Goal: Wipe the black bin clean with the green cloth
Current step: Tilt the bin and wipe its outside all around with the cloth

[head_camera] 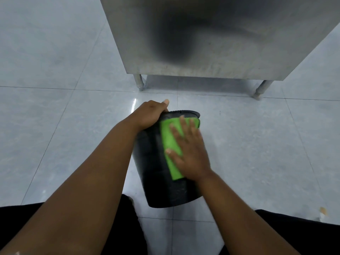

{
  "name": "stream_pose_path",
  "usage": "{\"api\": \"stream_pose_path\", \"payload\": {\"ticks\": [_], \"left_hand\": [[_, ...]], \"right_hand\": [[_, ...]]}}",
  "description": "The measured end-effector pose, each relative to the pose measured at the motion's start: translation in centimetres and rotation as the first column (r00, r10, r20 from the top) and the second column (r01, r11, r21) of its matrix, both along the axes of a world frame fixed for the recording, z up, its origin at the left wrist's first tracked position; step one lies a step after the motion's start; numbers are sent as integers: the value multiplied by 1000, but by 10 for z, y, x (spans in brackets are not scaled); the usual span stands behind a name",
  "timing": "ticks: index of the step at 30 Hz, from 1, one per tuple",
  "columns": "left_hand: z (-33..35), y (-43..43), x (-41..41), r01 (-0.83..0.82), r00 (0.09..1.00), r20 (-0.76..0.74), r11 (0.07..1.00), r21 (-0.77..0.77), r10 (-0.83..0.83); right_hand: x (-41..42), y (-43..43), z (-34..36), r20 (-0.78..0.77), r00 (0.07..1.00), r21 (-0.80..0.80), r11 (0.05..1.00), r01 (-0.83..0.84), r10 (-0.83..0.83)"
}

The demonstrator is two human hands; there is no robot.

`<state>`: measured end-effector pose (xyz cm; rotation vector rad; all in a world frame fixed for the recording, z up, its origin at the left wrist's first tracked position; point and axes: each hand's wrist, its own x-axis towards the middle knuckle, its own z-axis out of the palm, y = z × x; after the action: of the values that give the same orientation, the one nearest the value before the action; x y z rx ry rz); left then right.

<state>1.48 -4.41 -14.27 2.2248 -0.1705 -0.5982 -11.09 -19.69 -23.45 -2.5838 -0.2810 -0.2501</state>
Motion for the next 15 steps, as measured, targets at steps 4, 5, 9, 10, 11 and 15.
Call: {"api": "stream_pose_path", "payload": {"ticks": [4,5,9,10,11,15], "left_hand": [[2,-5,-4,27,1000,13,999,-46,-27],[2,-6,-5,36,999,12,998,-50,-36],[2,-5,-6,6,998,-55,995,-103,-12],[3,-5,-6,-7,997,-82,993,-117,-3],[3,-3,-6,-19,994,-111,992,-127,5],[1,7,-3,-66,976,-213,991,-117,39]], "right_hand": [[22,-30,0,-499,844,494,734,465,-199],[26,-31,2,-577,782,497,659,565,-236],[28,4,26,-427,788,310,747,588,-443],[25,18,31,-338,841,224,832,507,-422],[20,32,33,-262,890,106,905,411,-374],[2,62,27,-115,982,-185,974,129,-152]]}}
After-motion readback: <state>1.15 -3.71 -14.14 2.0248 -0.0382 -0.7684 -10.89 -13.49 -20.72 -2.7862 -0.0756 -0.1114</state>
